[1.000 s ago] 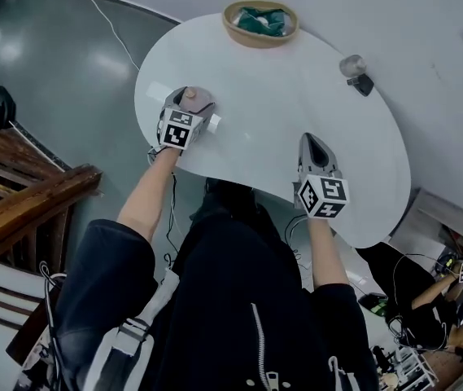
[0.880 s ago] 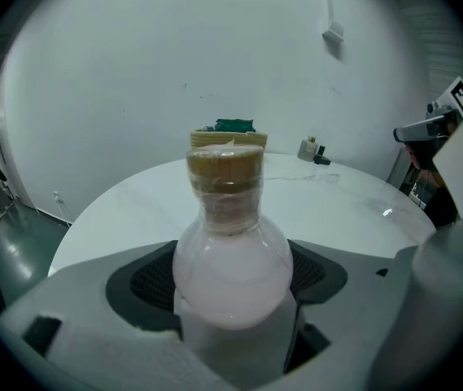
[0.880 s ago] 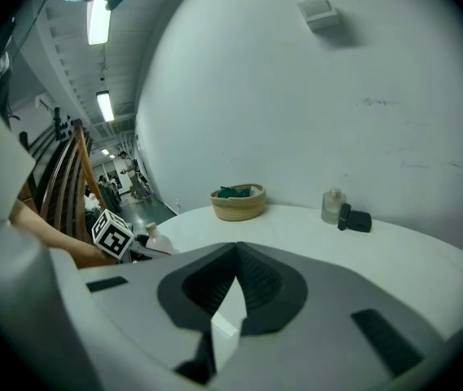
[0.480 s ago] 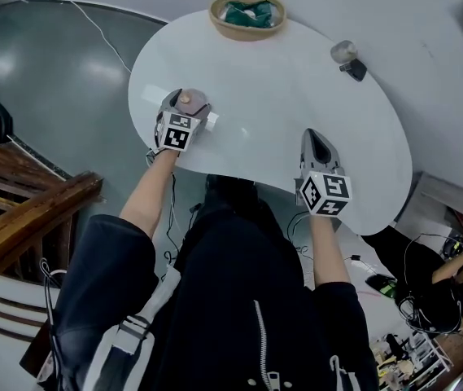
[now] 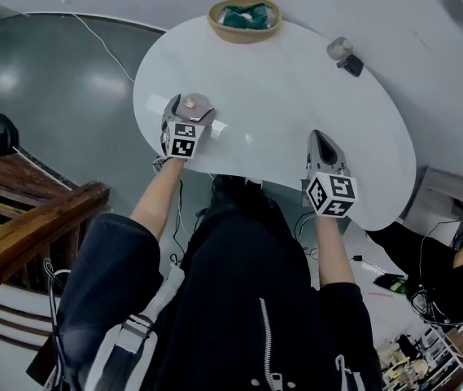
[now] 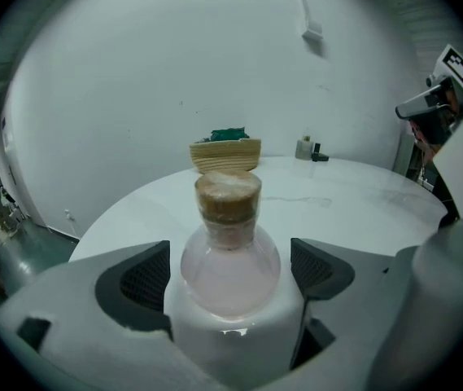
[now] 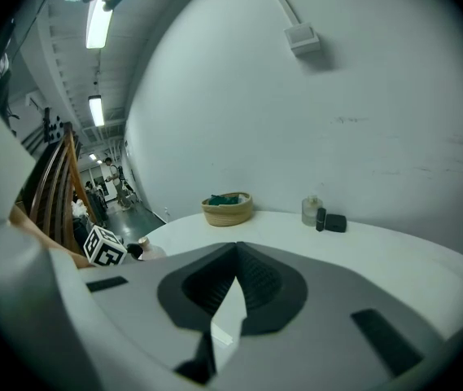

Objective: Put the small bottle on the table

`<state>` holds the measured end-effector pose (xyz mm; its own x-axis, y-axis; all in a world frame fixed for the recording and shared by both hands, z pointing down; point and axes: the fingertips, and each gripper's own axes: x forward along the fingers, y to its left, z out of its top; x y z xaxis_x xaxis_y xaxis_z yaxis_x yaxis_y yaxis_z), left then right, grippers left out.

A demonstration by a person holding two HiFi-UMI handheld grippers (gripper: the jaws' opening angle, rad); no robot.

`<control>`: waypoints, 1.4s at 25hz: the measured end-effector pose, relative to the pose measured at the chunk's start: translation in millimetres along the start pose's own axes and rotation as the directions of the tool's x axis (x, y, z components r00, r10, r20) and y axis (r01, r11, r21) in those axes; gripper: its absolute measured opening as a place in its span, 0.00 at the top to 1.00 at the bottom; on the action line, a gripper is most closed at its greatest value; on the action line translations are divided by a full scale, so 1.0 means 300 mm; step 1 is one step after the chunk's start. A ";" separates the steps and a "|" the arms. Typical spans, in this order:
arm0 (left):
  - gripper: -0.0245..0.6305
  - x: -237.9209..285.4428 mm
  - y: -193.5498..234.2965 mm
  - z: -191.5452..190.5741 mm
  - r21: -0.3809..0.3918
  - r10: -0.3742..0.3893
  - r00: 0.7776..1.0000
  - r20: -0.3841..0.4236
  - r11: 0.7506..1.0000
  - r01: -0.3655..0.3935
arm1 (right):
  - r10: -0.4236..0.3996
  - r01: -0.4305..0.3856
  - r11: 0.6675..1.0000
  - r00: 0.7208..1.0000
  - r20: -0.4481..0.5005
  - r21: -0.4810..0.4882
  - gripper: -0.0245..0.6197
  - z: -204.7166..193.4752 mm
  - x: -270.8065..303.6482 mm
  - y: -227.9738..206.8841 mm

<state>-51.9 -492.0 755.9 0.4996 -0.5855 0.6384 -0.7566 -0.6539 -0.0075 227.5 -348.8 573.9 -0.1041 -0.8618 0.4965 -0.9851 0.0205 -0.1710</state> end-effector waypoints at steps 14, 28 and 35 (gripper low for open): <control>0.73 -0.425 -0.156 0.288 -0.027 0.078 0.965 0.251 0.997 -0.074 | 0.050 -0.046 0.998 0.991 0.121 -0.039 0.96 0.134 -0.063 -0.050; 0.95 -0.491 -0.448 0.673 0.095 -0.080 0.894 0.441 0.995 0.042 | 0.011 0.018 0.995 0.958 0.287 -0.100 0.96 0.291 -0.168 -0.097; 0.95 -0.459 -0.505 0.693 0.102 -0.108 0.898 0.427 0.992 0.071 | 0.001 0.030 0.994 0.959 0.283 -0.106 0.96 0.285 -0.190 -0.131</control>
<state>81.6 -411.9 509.2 0.7103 -0.6598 0.2453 -0.6724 -0.7391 -0.0409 283.9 -343.8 479.7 -0.0619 -0.9700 0.2351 -0.9967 0.0478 -0.0651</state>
